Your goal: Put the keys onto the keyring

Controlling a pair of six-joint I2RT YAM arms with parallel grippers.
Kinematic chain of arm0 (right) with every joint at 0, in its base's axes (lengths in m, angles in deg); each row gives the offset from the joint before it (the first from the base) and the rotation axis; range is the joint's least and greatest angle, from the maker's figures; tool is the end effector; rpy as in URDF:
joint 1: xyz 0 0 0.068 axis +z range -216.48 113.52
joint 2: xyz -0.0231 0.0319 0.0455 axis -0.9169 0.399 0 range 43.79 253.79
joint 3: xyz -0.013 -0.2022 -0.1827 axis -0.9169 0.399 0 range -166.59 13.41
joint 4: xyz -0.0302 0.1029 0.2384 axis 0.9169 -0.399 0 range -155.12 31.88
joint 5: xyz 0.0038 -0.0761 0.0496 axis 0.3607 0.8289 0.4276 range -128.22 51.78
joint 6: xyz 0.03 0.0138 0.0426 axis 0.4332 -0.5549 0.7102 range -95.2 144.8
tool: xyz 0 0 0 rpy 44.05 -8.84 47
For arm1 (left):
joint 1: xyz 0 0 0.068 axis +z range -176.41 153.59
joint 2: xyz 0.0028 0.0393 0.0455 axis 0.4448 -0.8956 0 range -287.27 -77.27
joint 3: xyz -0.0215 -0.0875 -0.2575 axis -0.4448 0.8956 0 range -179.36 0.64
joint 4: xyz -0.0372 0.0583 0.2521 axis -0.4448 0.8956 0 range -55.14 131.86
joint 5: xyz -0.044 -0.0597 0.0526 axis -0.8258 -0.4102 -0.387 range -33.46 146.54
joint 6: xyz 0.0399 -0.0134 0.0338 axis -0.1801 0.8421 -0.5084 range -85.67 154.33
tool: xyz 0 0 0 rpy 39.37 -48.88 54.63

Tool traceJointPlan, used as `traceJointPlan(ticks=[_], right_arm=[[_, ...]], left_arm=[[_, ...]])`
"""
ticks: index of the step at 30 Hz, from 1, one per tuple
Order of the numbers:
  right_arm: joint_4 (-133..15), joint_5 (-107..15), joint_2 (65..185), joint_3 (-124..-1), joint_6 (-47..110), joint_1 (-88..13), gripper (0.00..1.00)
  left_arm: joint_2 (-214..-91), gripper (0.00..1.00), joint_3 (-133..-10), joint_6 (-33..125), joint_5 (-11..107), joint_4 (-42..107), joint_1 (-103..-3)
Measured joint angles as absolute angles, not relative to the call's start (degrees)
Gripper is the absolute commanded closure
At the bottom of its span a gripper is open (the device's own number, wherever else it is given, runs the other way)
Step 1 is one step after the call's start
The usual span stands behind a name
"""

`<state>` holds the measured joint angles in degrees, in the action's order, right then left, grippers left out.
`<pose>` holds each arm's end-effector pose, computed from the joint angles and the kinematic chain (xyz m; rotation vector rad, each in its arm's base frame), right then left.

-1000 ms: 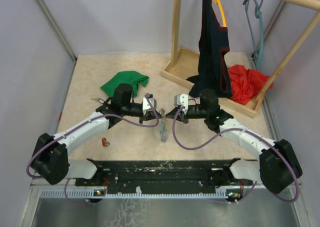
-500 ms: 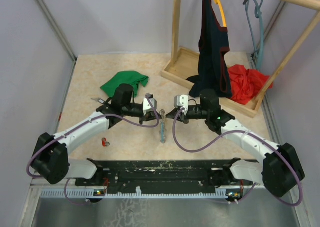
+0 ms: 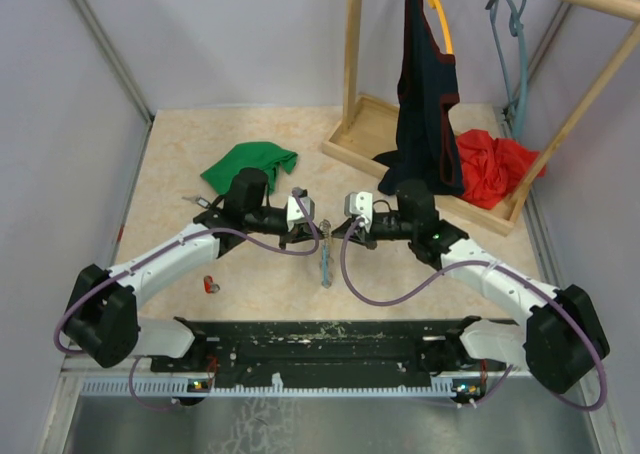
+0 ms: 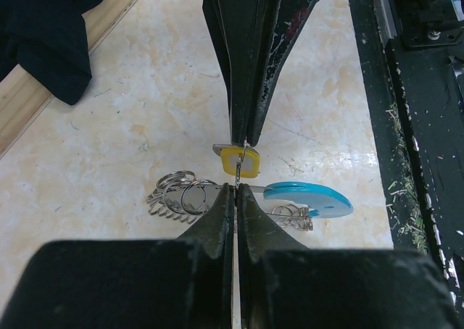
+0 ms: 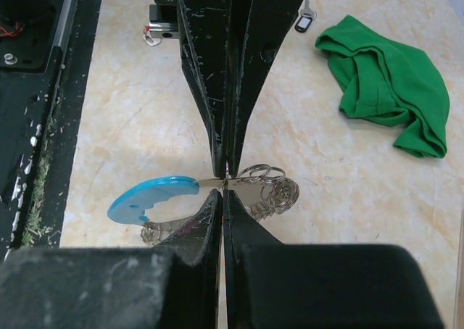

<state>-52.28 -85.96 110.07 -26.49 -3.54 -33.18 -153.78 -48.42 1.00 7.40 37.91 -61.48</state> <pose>0.1958 0.1603 0.2657 -1.4063 1.2718 0.8560 0.2197 -0.1871 0.2611 1.5223 1.3307 -0.9113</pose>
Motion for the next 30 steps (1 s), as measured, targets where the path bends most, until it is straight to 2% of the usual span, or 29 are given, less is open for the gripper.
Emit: traceJointPlan(ticks=[30], right_arm=[[-56.2,-83.3,110.7,-28.0,-4.4,-32.5,1.00]], left_arm=[[-153.8,1.00,-48.4,1.0,7.4,38.3,-61.6]])
